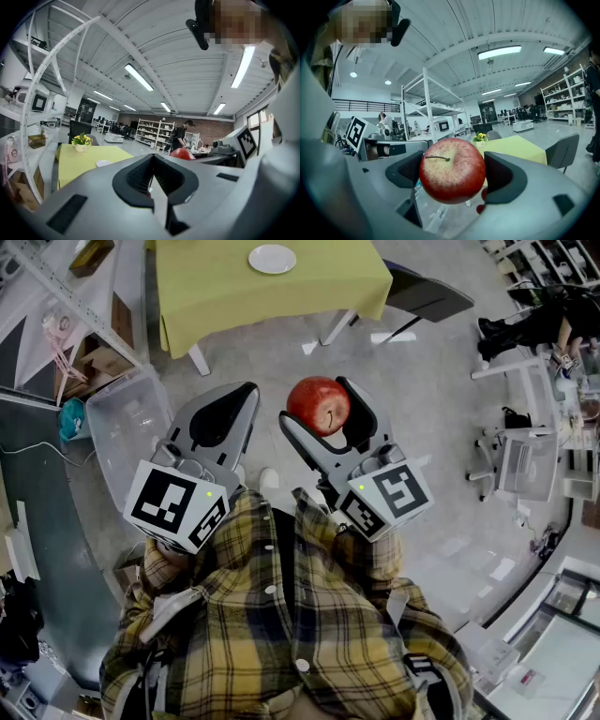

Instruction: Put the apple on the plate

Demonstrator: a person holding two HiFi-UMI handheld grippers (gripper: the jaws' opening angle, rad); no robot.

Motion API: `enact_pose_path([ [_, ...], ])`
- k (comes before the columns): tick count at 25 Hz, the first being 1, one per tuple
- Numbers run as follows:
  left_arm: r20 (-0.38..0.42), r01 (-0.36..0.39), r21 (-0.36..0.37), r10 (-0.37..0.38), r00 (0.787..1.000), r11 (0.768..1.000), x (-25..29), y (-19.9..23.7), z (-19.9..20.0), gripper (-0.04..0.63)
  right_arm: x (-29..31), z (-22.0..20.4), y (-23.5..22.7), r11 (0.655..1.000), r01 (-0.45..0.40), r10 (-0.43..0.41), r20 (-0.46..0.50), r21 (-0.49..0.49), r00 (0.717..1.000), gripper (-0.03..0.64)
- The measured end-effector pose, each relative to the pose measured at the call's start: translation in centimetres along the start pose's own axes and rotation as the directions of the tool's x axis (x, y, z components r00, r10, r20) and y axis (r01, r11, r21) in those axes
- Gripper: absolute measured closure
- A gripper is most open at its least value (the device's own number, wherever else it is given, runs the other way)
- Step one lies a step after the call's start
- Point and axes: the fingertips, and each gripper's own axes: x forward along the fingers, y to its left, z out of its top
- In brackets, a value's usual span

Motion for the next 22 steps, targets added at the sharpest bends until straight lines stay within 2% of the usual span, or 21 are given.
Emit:
enact_pose_path([
  [12,0.005,-0.019,-0.001,0.019,1.0,1.0,0.6,-1.5,-0.1,0.588,-1.5,0.3,-1.0,1.0,-0.02,0.02,0.013,0.005,1.0,0.232],
  [22,0.015,-0.08,-0.006,0.081,0.997,0.997,1.4,-2.7,-0.8,0.588,-2.6,-0.8,-3.0,0.998,-0.062,0.062,0.001,0.006,0.998,0.232],
])
